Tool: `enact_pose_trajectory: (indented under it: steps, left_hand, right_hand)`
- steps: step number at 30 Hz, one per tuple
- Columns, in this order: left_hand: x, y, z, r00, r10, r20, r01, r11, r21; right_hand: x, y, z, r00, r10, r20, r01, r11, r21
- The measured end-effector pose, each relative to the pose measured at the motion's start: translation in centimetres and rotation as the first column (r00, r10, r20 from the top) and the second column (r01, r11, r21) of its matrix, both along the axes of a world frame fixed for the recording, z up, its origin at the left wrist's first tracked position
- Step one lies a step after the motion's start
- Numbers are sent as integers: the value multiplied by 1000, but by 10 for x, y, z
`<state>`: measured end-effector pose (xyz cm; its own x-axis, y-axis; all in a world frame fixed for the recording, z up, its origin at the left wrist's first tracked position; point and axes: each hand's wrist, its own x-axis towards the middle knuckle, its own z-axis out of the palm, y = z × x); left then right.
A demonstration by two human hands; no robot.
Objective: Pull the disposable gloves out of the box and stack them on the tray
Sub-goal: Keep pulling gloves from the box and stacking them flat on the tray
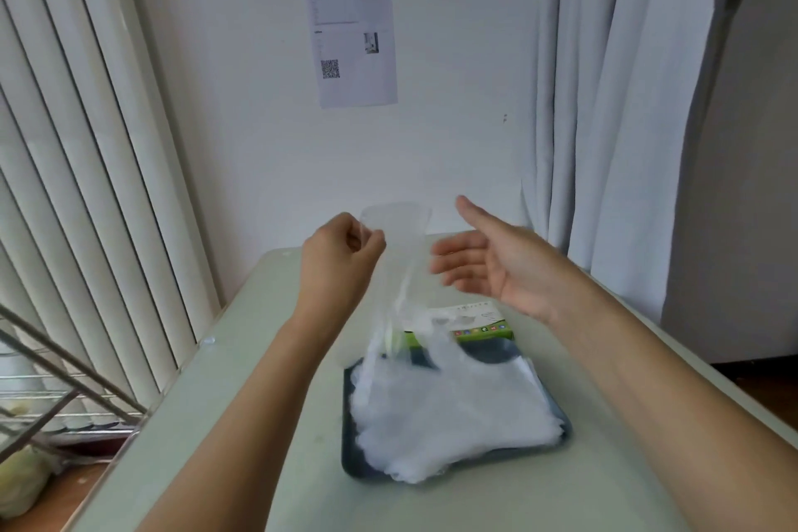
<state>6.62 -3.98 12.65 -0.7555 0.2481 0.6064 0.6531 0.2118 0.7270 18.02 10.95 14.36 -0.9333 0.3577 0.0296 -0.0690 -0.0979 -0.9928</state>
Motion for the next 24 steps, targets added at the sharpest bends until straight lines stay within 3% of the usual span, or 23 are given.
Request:
enact_pose_trajectory:
  steps: [3, 5, 7, 10, 13, 15, 19, 24]
  left_hand:
    - [10, -4, 2, 977, -118, -177, 98, 989, -114]
    - [17, -6, -2, 937, -251, -242, 186, 947, -264]
    - [21, -9, -10, 908, -345, -237, 246, 898, -365]
    - [19, -17, -18, 905, -415, -89, 369, 873, -320]
    - [6, -27, -19, 926, -370, 80, 374, 925, -57]
    - [-10, -30, -24, 909, -350, 224, 352, 935, 35]
    - [-35, -29, -48, 718, -414, 560, 515, 857, -26]
    - [-34, -12, -75, 451, -568, 688, 693, 709, 131]
  right_hand:
    - [-11, -15, 2, 965, 230, 123, -214, 968, -133]
    - [-21, -16, 1, 964, 246, 97, -216, 944, -251]
    - [-30, -13, -4, 982, 168, 89, -138, 952, -273]
    - [-35, -7, -17, 990, 82, 112, -61, 983, -175]
    - [-27, 5, -26, 980, 198, 26, -187, 956, -226]
    - [-18, 12, -25, 957, 289, 5, -283, 941, -186]
    - [-5, 27, -23, 915, 401, -33, -402, 906, -129]
    - [-1, 46, -26, 893, 443, -74, -449, 882, -142]
